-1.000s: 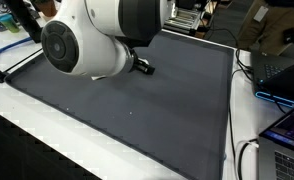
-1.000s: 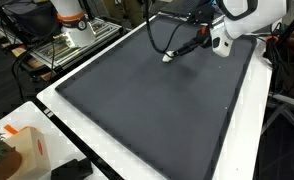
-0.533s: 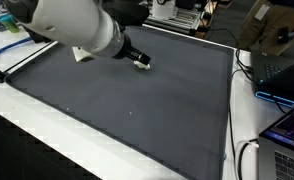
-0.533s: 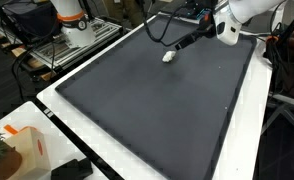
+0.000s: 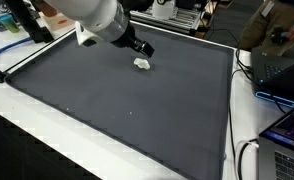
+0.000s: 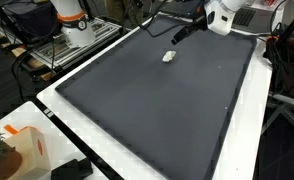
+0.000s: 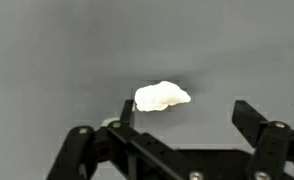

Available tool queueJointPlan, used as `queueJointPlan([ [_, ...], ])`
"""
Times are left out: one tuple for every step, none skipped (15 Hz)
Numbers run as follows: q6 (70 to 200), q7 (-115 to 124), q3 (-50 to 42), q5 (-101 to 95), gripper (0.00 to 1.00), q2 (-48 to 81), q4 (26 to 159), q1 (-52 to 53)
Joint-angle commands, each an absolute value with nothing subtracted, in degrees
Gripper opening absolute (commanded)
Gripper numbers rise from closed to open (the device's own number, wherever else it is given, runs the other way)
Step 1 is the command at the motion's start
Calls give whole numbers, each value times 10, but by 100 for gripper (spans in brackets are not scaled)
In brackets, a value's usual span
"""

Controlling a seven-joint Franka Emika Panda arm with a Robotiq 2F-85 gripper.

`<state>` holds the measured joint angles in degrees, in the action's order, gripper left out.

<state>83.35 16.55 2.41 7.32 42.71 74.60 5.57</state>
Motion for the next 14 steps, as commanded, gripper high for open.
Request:
queueJointPlan([
  [932, 157, 29, 132, 100, 341, 882, 43],
  [960, 161, 26, 139, 100, 324, 909, 46],
  [986, 160, 25, 145, 100, 308, 935, 46],
  [1017, 147, 24, 143, 100, 291, 962, 47],
  [960, 163, 22, 127, 100, 348, 874, 53],
  [981, 161, 23, 128, 100, 333, 898, 52],
  [991, 160, 23, 128, 100, 322, 915, 52],
  [996, 159, 23, 128, 100, 314, 925, 52],
  [998, 158, 23, 129, 100, 309, 931, 52],
  [998, 158, 23, 129, 100, 308, 933, 52],
  [998, 158, 23, 129, 100, 307, 934, 52],
  [998, 157, 23, 129, 100, 307, 934, 52],
  [998, 157, 23, 129, 100, 307, 934, 52],
  [1017, 147, 23, 122, 100, 300, 947, 54],
])
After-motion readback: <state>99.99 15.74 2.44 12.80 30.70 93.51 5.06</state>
